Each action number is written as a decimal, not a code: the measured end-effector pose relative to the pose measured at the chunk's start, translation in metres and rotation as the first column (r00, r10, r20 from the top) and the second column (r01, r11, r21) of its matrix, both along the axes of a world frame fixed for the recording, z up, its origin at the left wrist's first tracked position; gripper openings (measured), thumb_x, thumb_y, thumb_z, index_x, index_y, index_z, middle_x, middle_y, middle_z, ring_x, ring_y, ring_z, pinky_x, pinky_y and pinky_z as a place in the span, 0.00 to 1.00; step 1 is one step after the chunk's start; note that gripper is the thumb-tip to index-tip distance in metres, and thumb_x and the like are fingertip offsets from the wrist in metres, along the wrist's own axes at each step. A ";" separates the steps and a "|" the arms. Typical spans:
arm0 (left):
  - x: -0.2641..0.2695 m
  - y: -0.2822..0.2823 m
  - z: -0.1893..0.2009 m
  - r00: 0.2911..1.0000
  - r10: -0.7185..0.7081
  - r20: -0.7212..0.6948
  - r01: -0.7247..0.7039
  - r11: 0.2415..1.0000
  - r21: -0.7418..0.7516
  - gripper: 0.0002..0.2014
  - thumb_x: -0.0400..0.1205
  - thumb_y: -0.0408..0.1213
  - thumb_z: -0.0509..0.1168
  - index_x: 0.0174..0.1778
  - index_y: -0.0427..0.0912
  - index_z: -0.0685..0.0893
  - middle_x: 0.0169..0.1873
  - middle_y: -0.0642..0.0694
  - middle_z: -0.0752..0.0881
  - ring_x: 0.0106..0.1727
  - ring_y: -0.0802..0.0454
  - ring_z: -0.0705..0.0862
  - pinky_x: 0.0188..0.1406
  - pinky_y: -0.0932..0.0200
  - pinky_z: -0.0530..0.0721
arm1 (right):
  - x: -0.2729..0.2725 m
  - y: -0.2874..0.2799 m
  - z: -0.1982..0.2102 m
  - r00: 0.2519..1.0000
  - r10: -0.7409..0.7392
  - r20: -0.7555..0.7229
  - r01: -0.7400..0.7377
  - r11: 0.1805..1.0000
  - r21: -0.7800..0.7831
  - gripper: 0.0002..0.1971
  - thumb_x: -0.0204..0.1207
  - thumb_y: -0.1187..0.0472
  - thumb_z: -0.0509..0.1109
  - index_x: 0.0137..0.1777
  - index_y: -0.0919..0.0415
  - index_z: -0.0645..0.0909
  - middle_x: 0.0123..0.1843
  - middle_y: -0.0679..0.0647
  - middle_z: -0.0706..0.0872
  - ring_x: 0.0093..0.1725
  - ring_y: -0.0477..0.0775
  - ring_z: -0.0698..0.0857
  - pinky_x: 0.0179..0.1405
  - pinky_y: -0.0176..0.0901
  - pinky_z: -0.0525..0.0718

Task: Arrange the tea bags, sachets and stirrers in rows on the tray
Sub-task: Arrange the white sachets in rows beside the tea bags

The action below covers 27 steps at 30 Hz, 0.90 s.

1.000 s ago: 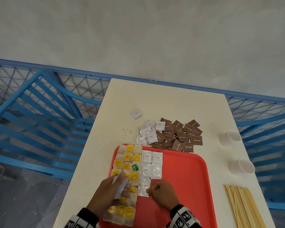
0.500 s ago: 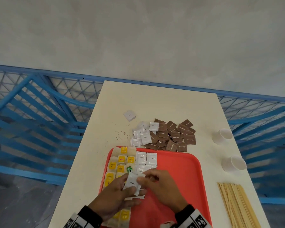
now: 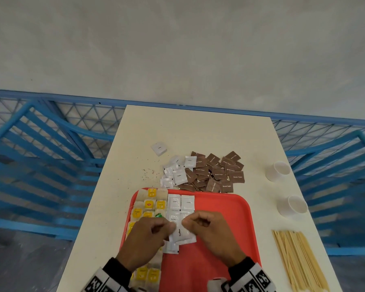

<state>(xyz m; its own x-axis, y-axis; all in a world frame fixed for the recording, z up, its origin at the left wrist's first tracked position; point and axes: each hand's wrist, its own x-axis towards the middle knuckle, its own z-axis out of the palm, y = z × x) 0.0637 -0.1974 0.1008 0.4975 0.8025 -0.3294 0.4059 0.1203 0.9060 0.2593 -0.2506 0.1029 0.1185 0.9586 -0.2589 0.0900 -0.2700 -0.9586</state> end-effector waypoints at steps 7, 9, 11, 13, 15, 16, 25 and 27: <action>0.011 0.004 0.005 0.999 0.036 0.013 -0.038 0.993 0.116 0.05 0.77 0.37 0.76 0.35 0.51 0.94 0.33 0.55 0.92 0.37 0.57 0.89 0.41 0.60 0.86 | 0.014 -0.015 0.005 0.998 0.063 0.003 -0.062 0.995 -0.073 0.05 0.70 0.61 0.82 0.41 0.63 0.90 0.32 0.49 0.89 0.29 0.37 0.79 0.32 0.28 0.75; 0.015 0.005 0.007 0.998 -0.058 -0.016 0.059 0.992 0.115 0.03 0.73 0.39 0.79 0.34 0.52 0.94 0.31 0.55 0.92 0.36 0.53 0.89 0.40 0.59 0.86 | 0.017 -0.016 0.003 0.977 0.183 0.114 -0.172 0.980 -0.096 0.07 0.70 0.58 0.82 0.44 0.60 0.91 0.35 0.50 0.90 0.30 0.36 0.78 0.32 0.28 0.75; 0.018 0.003 0.005 0.988 -0.148 -0.045 0.153 0.982 0.111 0.02 0.72 0.42 0.80 0.35 0.54 0.94 0.31 0.53 0.92 0.36 0.48 0.88 0.39 0.56 0.85 | 0.015 -0.019 -0.003 0.949 0.270 0.165 -0.255 0.961 -0.104 0.06 0.70 0.57 0.81 0.45 0.58 0.91 0.36 0.51 0.91 0.32 0.37 0.80 0.34 0.30 0.77; 0.021 0.002 -0.002 0.994 -0.104 -0.033 0.106 0.990 0.096 0.02 0.73 0.40 0.79 0.35 0.51 0.94 0.30 0.52 0.91 0.34 0.51 0.88 0.37 0.58 0.85 | 0.015 -0.021 -0.015 0.942 0.274 0.196 -0.254 0.959 -0.124 0.05 0.71 0.58 0.81 0.43 0.59 0.92 0.38 0.55 0.91 0.33 0.40 0.81 0.34 0.32 0.77; 0.020 0.003 -0.014 0.998 0.033 -0.057 -0.026 0.993 0.118 0.05 0.76 0.39 0.77 0.34 0.48 0.92 0.28 0.53 0.90 0.31 0.57 0.87 0.34 0.66 0.83 | 0.022 -0.022 -0.035 0.964 0.176 0.199 -0.141 0.974 -0.178 0.02 0.71 0.60 0.80 0.40 0.58 0.92 0.36 0.57 0.91 0.32 0.41 0.81 0.35 0.34 0.78; 0.017 0.003 -0.022 0.992 0.080 -0.099 -0.064 0.986 0.153 0.07 0.77 0.41 0.76 0.33 0.47 0.91 0.27 0.55 0.89 0.31 0.59 0.85 0.32 0.69 0.81 | 0.026 -0.023 -0.048 0.973 0.116 0.201 -0.071 0.973 -0.217 0.03 0.71 0.61 0.80 0.38 0.58 0.91 0.34 0.55 0.90 0.31 0.40 0.80 0.35 0.35 0.78; -0.003 -0.019 -0.081 0.900 -0.024 -0.436 0.121 0.973 0.198 0.08 0.77 0.46 0.74 0.35 0.62 0.83 0.38 0.62 0.86 0.44 0.65 0.83 0.49 0.60 0.84 | 0.021 -0.029 -0.114 0.971 0.009 0.241 0.099 0.895 -0.435 0.10 0.69 0.57 0.82 0.31 0.55 0.85 0.28 0.48 0.87 0.29 0.43 0.83 0.35 0.42 0.83; -0.003 -0.022 -0.085 0.888 -0.036 -0.458 0.145 0.968 0.207 0.08 0.78 0.49 0.73 0.36 0.65 0.81 0.42 0.64 0.85 0.48 0.65 0.82 0.52 0.60 0.83 | 0.019 -0.029 -0.116 0.922 0.008 0.386 0.163 0.899 -0.407 0.13 0.67 0.53 0.82 0.28 0.53 0.82 0.27 0.46 0.87 0.28 0.41 0.82 0.33 0.33 0.79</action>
<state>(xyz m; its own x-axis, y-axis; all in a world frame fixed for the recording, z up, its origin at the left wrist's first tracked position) 0.0609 -0.2196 0.0157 0.4148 0.8412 -0.3470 0.7731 -0.1246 0.6219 0.2784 -0.2797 -0.0126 0.3563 0.7489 -0.5587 0.3747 -0.6623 -0.6488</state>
